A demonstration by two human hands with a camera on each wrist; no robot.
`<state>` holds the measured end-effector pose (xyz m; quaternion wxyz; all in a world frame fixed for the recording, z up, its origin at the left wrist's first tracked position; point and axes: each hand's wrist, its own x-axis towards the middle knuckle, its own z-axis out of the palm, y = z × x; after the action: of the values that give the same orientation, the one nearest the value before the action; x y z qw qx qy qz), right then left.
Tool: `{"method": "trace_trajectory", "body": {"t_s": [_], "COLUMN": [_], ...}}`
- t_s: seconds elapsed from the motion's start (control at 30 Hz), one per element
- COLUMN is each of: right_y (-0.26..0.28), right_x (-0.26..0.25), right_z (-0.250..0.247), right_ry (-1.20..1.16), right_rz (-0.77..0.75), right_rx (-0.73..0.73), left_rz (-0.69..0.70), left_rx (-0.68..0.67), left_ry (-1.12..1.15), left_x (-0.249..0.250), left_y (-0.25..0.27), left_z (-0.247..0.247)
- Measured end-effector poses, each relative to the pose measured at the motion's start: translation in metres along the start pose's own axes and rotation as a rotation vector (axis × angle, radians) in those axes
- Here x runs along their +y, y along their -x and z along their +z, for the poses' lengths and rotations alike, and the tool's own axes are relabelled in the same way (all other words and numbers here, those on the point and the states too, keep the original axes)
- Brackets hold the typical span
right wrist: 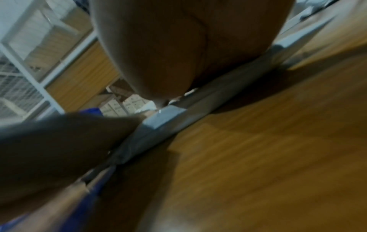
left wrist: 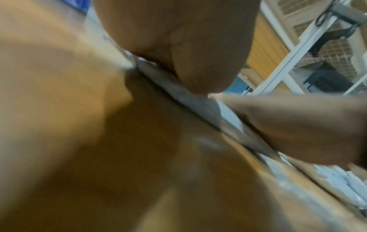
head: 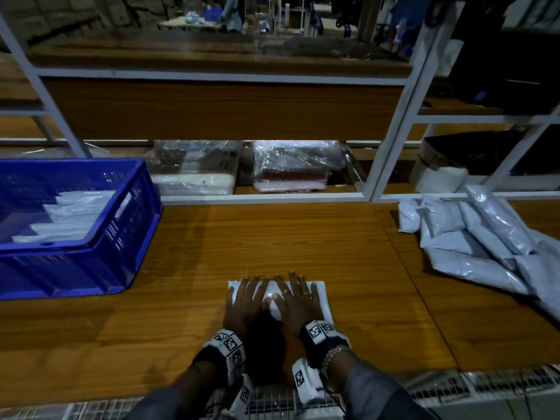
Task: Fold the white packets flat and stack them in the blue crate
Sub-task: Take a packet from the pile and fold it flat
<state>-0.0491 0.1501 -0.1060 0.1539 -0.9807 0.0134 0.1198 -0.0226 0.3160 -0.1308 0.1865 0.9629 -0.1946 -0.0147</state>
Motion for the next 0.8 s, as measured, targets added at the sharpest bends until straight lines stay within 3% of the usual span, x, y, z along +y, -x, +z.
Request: {"method": "trace_trajectory", "body": {"t_s": [0.13,0.37,0.63,0.8], "right_y": [0.009,0.005,0.002,0.007], "right_x": [0.016,0.019,0.014,-0.005], "right_z": [-0.002,-0.005,-0.007,0.002], "right_ry": [-0.030,-0.035,-0.039,-0.002], "right_rz": [0.111,0.092,0.151,0.060], "right_rx": [0.027,0.041,0.006,0.030], "left_rz": [-0.060,-0.096,-0.096,-0.064], "left_rx": [0.069,0.140,0.100,0.049], "left_ry": [0.011,-0.061,-0.071,-0.123], "left_x": [-0.014,-0.009,-0.002,0.012], "left_y": [-0.003,-0.004,-0.016,-0.020], "left_z": [-0.004,0.003,0.004,0.000]}}
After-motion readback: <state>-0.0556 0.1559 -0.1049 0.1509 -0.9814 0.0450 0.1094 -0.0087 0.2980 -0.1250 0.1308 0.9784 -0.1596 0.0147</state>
